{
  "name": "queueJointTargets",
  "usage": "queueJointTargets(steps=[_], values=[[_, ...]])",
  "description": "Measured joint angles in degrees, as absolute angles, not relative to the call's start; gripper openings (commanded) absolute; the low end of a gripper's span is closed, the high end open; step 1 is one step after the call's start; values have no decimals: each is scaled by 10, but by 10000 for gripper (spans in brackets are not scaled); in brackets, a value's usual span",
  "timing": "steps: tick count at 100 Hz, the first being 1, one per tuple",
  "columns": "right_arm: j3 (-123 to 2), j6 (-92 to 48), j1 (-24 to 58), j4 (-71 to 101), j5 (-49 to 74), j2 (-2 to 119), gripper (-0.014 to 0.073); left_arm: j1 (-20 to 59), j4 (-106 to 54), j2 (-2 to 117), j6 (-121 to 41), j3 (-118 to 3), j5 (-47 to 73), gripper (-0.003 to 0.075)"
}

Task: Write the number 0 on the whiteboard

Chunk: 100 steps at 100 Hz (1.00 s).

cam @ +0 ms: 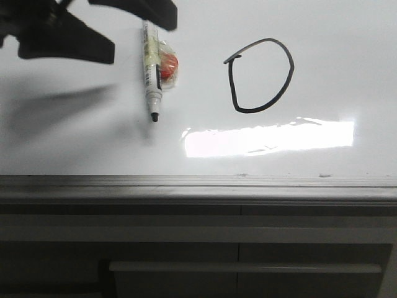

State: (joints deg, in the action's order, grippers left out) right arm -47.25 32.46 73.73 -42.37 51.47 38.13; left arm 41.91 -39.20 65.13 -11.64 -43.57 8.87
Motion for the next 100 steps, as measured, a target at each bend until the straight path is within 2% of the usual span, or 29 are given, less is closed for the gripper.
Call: queueJointTargets(steps=[11, 26, 58, 100], values=[[-471, 342, 737, -456, 515, 381, -65, 419, -358, 585, -116, -435, 122, 249], [-462, 405, 737, -521, 513, 369, -65, 419, -266, 482, -116, -435, 173, -22], [-456, 444, 737, -547, 510, 354, -69, 419, -160, 327, -116, -435, 287, -20], [-456, 445, 737, -547, 510, 354, -69, 419, -158, 316, -116, -435, 299, -20]])
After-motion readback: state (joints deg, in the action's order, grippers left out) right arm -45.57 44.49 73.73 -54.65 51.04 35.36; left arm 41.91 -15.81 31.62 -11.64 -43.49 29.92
